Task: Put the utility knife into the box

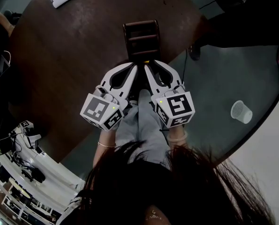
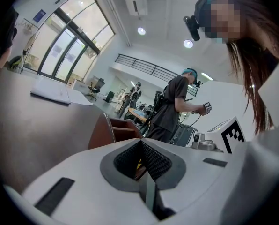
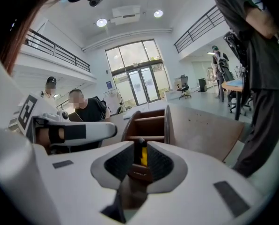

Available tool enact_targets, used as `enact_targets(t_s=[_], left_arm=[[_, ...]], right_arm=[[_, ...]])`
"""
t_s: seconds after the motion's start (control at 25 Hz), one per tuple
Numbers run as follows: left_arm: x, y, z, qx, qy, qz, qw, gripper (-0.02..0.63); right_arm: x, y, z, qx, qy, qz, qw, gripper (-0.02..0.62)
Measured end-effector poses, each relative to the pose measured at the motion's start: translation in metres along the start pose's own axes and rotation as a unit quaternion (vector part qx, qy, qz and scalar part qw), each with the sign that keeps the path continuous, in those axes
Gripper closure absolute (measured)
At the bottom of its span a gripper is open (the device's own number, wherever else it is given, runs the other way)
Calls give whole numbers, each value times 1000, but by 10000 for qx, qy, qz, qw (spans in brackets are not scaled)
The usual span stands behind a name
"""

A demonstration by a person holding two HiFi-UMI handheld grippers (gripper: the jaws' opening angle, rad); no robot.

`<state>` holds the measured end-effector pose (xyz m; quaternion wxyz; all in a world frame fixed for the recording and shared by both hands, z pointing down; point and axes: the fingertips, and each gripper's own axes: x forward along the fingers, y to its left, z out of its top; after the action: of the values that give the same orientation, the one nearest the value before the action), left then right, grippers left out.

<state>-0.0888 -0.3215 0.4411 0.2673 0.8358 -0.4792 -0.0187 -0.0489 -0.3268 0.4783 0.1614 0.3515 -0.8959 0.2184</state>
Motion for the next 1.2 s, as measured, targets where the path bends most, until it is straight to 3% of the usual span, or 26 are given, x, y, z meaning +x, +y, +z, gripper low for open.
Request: enact_targets(t_s=[0.64, 1.2], left_arm=[[-31, -47, 60, 430, -445, -212, 9979, 615], [-67, -114, 102, 961, -741, -473, 9915, 615]], right_arm=[[-60, 27, 83, -323, -892, -176, 9953, 517], [-123, 69, 133, -935, -1440, -69, 9851, 578]])
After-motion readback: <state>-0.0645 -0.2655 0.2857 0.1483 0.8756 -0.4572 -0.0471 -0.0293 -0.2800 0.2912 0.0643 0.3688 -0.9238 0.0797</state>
